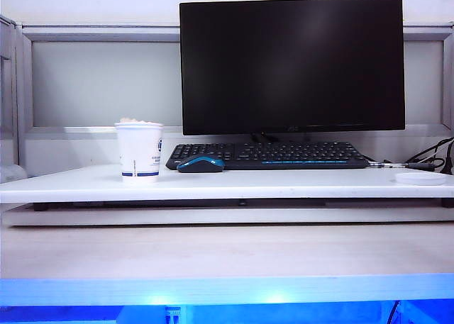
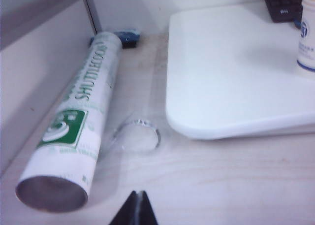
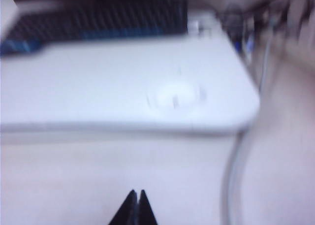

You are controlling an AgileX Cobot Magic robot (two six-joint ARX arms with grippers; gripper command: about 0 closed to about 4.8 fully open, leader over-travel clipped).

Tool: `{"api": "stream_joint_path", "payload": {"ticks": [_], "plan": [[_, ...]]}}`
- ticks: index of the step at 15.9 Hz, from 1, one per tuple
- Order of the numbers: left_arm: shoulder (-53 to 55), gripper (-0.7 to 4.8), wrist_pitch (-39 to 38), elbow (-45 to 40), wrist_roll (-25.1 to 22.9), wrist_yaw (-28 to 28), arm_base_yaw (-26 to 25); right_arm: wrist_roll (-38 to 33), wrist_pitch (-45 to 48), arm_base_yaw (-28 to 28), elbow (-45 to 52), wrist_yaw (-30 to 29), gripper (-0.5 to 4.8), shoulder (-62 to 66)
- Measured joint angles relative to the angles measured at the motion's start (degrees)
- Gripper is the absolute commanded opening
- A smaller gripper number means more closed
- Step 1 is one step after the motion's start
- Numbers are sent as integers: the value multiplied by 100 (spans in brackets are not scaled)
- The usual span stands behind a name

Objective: Pick up the badminton from the table and put it into the white paper cup.

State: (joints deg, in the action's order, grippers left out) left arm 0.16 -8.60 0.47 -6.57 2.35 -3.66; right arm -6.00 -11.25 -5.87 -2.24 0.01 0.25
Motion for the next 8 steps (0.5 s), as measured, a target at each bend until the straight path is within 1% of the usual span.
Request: {"api": "stream_joint_path", "payload": {"ticks": [8], "plan": [[0, -6, -61, 4, 0, 0, 0, 0, -164, -2, 70, 2, -7, 0]]}}
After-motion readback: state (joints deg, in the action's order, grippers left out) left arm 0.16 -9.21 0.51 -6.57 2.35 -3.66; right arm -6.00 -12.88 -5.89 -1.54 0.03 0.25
